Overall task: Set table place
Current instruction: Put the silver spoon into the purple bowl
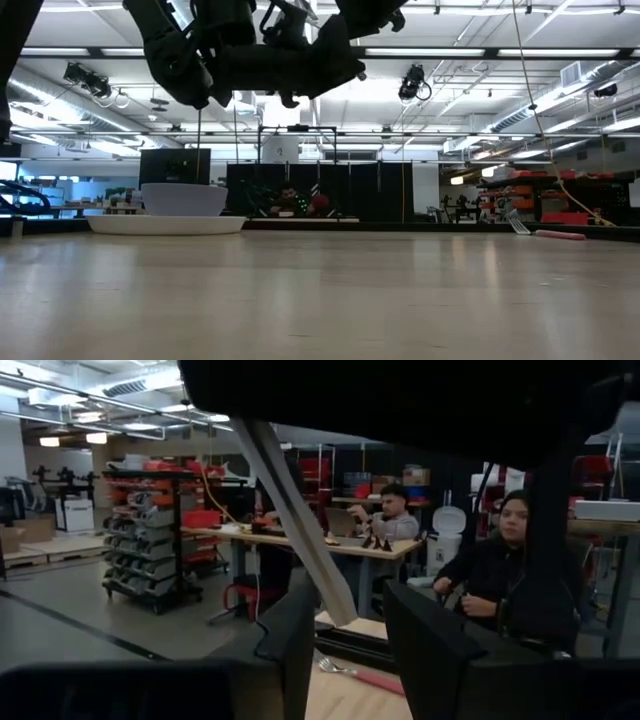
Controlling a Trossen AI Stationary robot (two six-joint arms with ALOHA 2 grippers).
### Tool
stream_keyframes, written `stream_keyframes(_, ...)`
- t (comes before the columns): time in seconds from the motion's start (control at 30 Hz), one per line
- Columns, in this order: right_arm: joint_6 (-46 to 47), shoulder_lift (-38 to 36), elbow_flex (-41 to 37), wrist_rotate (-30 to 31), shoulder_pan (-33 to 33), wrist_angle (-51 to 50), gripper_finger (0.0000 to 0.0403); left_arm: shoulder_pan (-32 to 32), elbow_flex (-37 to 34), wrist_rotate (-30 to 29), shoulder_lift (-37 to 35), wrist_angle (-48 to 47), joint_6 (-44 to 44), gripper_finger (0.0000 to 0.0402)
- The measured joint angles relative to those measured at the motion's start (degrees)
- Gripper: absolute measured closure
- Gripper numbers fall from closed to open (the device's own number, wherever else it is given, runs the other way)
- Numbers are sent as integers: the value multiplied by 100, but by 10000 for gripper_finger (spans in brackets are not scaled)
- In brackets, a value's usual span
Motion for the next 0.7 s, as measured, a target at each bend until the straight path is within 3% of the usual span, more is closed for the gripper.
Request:
stream_keyframes(0.33, 32, -17, 0, 16, -42, 12, 391, 208, 118, 503, 0, 19, -33, 279)
stream_keyframes(0.7, 109, -26, 0, -68, -195, 2, 391, 299, 116, 512, 0, -35, 33, 284)
